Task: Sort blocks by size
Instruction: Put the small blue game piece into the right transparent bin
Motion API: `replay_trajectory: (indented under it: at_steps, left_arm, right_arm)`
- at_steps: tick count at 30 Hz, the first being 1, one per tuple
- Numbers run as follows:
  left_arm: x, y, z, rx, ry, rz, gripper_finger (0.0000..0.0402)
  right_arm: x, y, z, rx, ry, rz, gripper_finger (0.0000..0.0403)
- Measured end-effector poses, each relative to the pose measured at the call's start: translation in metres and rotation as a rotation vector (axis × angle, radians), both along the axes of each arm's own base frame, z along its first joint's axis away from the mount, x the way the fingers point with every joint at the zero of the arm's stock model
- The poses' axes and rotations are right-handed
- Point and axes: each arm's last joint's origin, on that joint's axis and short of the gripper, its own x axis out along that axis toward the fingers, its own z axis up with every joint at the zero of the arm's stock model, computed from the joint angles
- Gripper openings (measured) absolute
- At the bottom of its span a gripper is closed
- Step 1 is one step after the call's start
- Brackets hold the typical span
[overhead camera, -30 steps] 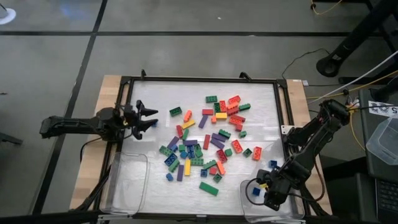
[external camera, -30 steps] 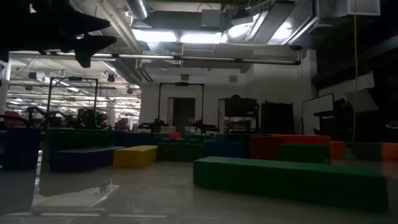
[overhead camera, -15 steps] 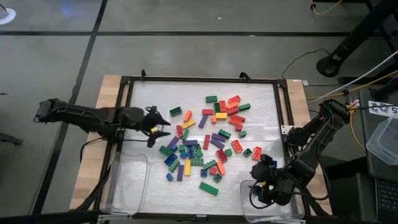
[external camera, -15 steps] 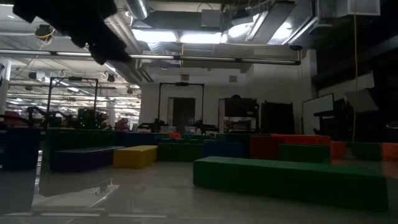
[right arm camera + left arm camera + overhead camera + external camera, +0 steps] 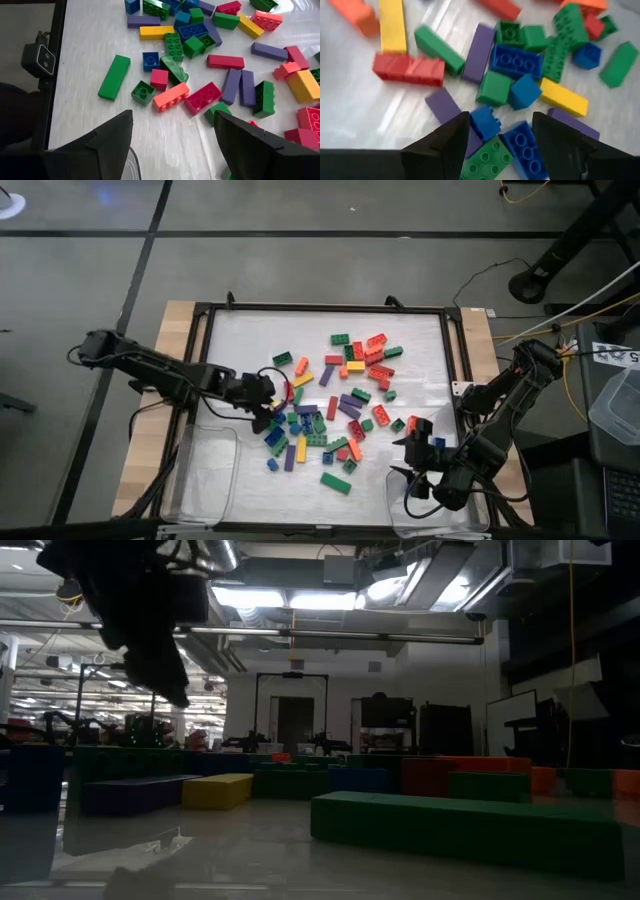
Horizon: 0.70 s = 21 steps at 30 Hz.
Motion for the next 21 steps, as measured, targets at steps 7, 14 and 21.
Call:
replay_trajectory:
  at_steps: [7, 14, 21]
  left_arm:
    - [0.008, -0.007, -0.021, -0.012, 0.088, 0.018, 0.0205]
    - [0.015, -0.007, -0.033, -0.007, 0.123, 0.023, 0.0205]
    - [0.016, -0.008, -0.038, -0.032, 0.139, 0.063, 0.0205]
  right_arm:
    - [0.005, -0.004, 0.000, -0.013, 0.002, -0.010, 0.0276]
    - [0.017, -0.016, 0.000, -0.007, 0.010, -0.066, 0.0276]
    - [0.027, -0.027, 0.000, -0.004, 0.014, -0.118, 0.0276]
